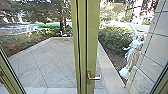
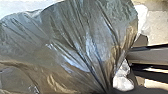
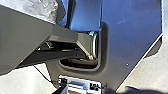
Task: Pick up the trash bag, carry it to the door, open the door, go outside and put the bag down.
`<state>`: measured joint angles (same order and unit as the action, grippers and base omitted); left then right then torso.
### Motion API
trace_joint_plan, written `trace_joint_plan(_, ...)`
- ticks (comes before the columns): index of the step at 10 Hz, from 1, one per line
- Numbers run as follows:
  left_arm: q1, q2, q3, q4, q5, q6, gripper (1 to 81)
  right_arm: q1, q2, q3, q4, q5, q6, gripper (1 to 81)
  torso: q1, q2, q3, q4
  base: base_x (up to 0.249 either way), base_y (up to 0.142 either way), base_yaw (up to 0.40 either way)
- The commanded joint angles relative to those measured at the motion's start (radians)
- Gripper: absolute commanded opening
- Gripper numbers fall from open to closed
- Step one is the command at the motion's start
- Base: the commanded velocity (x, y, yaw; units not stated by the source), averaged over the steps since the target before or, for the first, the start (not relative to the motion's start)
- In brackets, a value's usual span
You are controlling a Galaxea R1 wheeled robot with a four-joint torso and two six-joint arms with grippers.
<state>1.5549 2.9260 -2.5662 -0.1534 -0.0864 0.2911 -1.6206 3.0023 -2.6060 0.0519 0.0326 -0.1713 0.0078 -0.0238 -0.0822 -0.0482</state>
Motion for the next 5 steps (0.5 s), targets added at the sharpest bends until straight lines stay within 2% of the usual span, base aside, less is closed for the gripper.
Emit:
trace_joint_plan(1,-0.031,-0.005,0.004,0.014,0.059,0.008,1.0,0.029,0.006,0.003,-0.006,-0.063,-0.004,81.1,0.0,0.0,0.0,0.0,0.0,0.0,0.191)
trace_joint_plan(5,-0.031,-0.005,0.004,0.014,0.06,0.008,1.0,0.029,0.006,0.003,-0.006,-0.063,-0.004,81.1,0.0,0.0,0.0,0.0,0.0,0.0,0.191)
